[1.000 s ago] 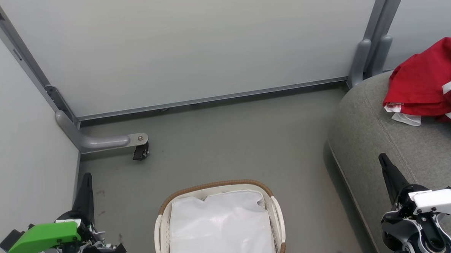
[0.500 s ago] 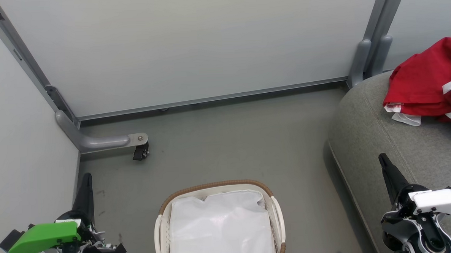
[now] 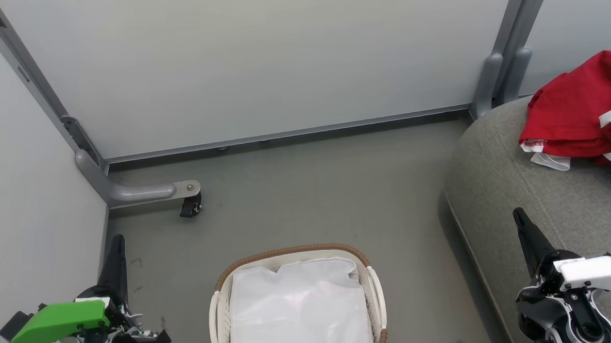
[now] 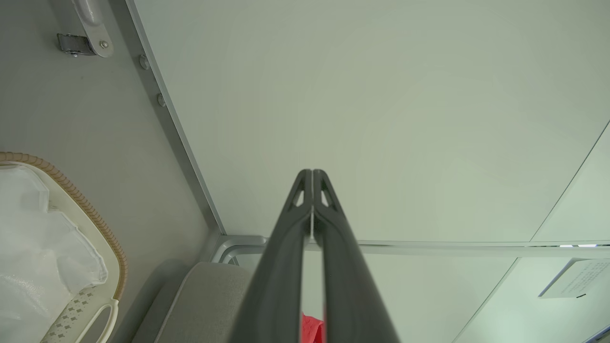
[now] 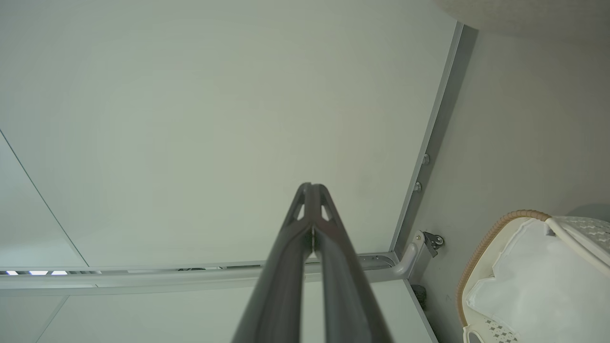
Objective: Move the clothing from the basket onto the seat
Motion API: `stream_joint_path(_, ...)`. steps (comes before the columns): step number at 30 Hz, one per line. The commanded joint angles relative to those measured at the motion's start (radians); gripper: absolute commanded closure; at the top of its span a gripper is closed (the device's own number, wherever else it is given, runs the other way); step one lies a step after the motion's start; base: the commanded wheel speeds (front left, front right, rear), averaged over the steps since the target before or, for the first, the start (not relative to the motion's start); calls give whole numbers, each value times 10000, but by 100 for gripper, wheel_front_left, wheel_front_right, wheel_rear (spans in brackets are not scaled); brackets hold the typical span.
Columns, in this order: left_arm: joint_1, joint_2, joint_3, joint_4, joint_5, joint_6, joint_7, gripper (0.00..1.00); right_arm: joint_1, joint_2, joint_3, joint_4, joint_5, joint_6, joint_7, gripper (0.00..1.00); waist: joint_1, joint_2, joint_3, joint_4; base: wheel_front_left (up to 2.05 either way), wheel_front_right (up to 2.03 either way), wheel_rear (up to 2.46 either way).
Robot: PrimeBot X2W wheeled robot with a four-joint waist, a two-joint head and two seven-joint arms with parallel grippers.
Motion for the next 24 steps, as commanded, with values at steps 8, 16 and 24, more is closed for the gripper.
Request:
stream_joint_path(8,-107,62,22,-17,-35,-63,43,100,-76,-56,-19,-42,32,-7,13,100,0,0,0,0,0,0,0)
stream_joint_path(16,-107,62,22,-17,-35,-63,42,100,-75,-56,-19,-42,32,-7,12,100,0,0,0,0,0,0,0)
stream_joint_path(24,-107,62,22,-17,-35,-63,42,100,-75,-56,-19,-42,32,-7,12,100,0,0,0,0,0,0,0)
